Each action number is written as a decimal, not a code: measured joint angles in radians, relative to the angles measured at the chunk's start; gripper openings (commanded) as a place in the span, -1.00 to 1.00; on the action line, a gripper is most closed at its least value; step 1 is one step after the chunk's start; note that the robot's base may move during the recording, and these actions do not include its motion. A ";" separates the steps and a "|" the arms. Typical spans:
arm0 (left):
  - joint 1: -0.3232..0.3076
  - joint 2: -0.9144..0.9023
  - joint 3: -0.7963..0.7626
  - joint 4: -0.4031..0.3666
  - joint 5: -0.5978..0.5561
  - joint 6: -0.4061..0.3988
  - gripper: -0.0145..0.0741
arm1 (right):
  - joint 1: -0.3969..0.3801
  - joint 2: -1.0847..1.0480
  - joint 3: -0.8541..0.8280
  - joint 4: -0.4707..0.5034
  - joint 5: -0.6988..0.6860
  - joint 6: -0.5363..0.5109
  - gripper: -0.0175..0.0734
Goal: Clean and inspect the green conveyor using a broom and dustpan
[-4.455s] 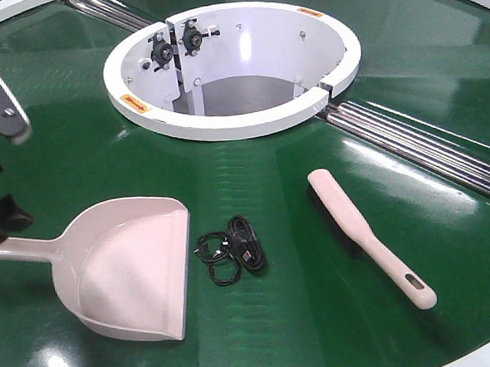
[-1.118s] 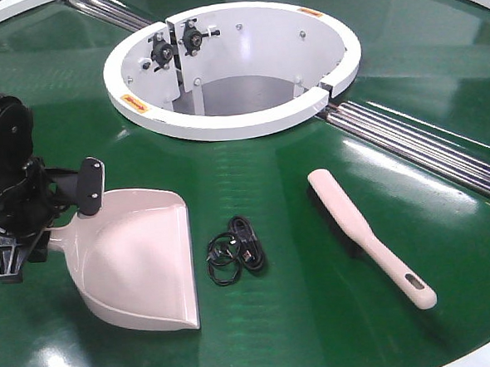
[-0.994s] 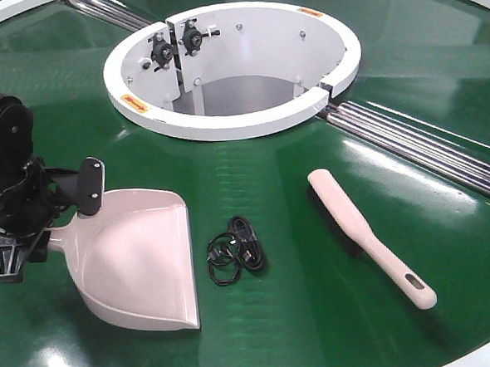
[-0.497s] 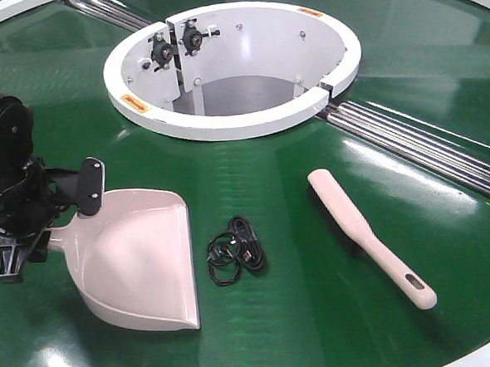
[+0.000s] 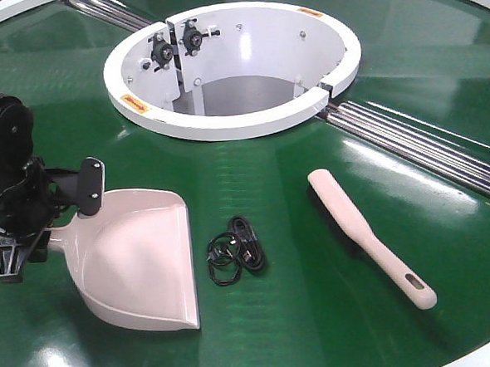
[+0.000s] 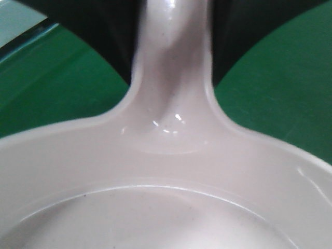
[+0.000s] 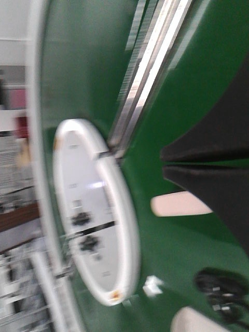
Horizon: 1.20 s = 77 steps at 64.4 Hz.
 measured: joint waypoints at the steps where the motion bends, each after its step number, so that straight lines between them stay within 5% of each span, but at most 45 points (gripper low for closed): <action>1: 0.000 0.000 0.000 0.000 0.000 0.000 -0.69 | 0.000 0.020 -0.011 0.000 0.017 0.000 -0.63; 19: 0.000 0.000 0.000 0.000 0.000 0.000 -0.69 | 0.000 0.284 -0.074 -0.028 0.087 0.000 -0.63; 40: 0.000 0.000 0.000 0.000 0.000 0.000 -0.69 | 0.000 0.340 -0.074 -0.013 0.112 -0.039 -0.58; 67: 0.000 0.000 0.000 0.000 0.000 0.000 -0.69 | 0.113 0.492 -0.201 -0.013 0.311 -0.151 0.38; 77: 0.000 0.000 0.000 0.000 0.000 0.000 -0.69 | 0.124 0.600 -0.320 -0.001 0.370 -0.156 0.58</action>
